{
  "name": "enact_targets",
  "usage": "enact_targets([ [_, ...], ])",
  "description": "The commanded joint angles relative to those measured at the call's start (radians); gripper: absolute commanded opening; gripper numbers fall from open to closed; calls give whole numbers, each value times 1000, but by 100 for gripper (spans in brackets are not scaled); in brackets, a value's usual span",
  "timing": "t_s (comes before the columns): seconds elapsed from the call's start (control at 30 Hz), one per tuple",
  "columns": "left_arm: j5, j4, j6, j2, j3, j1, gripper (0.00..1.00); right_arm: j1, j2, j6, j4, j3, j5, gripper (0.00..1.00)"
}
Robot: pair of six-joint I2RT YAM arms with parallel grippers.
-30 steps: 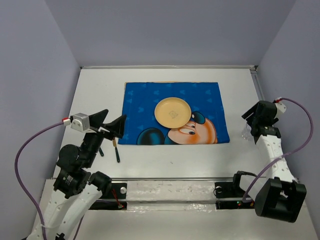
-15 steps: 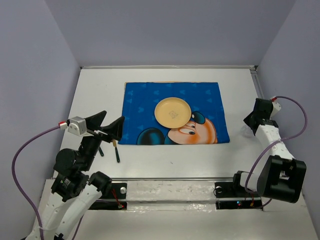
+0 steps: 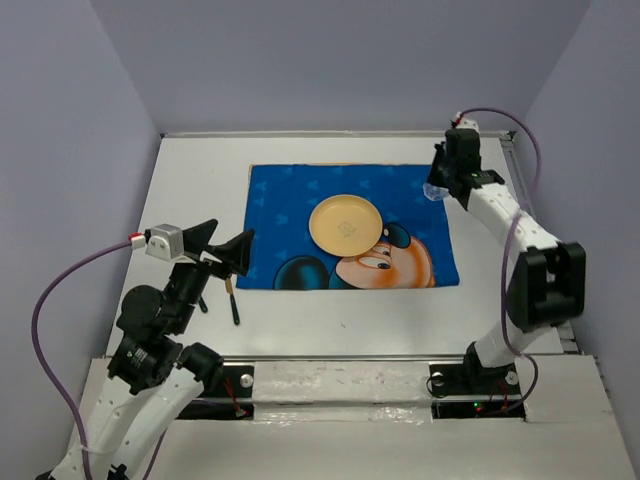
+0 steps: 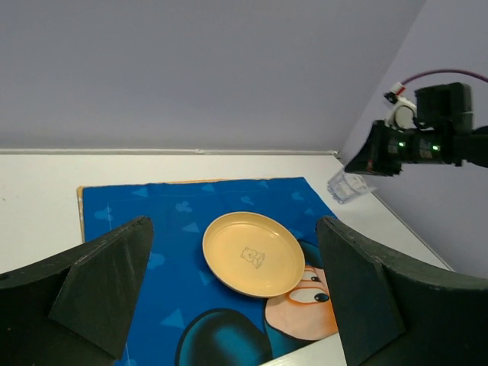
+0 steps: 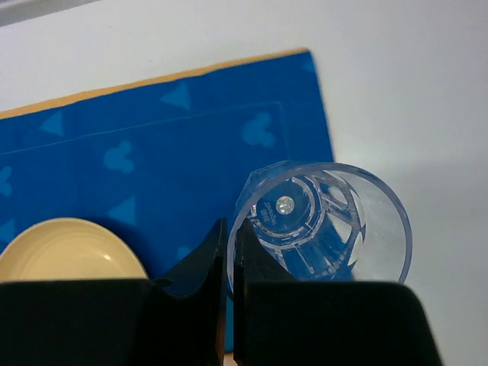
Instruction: Set the dinner table for one person
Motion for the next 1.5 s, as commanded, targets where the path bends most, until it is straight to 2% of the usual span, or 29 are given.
enact_targets([
  [0.0, -2, 34, 18, 39, 11, 23, 99, 20, 178, -128, 3, 238, -87, 0],
  [0.13, 2, 35, 20, 61, 12, 33, 99, 29, 340, -170, -44, 424, -95, 0],
  [0.27, 5, 38, 17, 67, 11, 50, 99, 29, 456, -200, -92, 524, -78, 0],
  [0.43, 15, 41, 15, 76, 11, 63, 99, 29, 558, -233, -103, 578, -56, 0],
  [0.63, 16, 43, 14, 85, 9, 73, 99, 49, 609, -254, -120, 587, 17, 2],
  [0.67, 16, 43, 14, 85, 9, 73, 99, 49, 605, -254, -118, 587, 30, 10],
  [0.7, 16, 43, 15, 87, 9, 76, 99, 49, 598, -250, -120, 587, 34, 42],
  [0.77, 12, 43, 15, 88, 11, 79, 99, 58, 571, -239, -121, 595, 33, 76],
  [0.8, 8, 43, 15, 88, 11, 82, 99, 58, 557, -225, -123, 598, 9, 78],
  [0.93, -56, 31, 12, 76, 14, 102, 99, 83, 461, -165, -123, 577, -90, 82],
  [1.07, -263, -34, -28, 70, 28, 133, 99, 184, 318, -93, -63, 443, -136, 83],
  [1.1, -350, -40, -41, 70, 29, 136, 99, 251, 283, -73, 25, 331, -145, 83],
  [1.13, -384, -42, -55, 64, 28, 142, 99, 286, 214, -37, 81, 267, -153, 83],
  [1.23, -501, -49, -129, 50, 23, 156, 99, 446, 154, 68, 243, 84, -183, 82],
  [1.27, -521, -55, -140, 39, 25, 167, 99, 493, 144, 88, 265, 58, -179, 81],
  [1.3, -565, -57, -150, 35, 25, 173, 99, 541, 146, 108, 320, 37, -173, 75],
  [1.33, -587, -61, -169, 27, 23, 187, 99, 639, 167, 125, 334, 15, -156, 71],
  [1.4, -675, -81, -236, 24, 28, 201, 99, 736, 204, 134, 339, 27, -110, 66],
  [1.47, -747, -123, -285, 24, 42, 227, 99, 850, 268, 140, 337, 64, -98, 65],
])
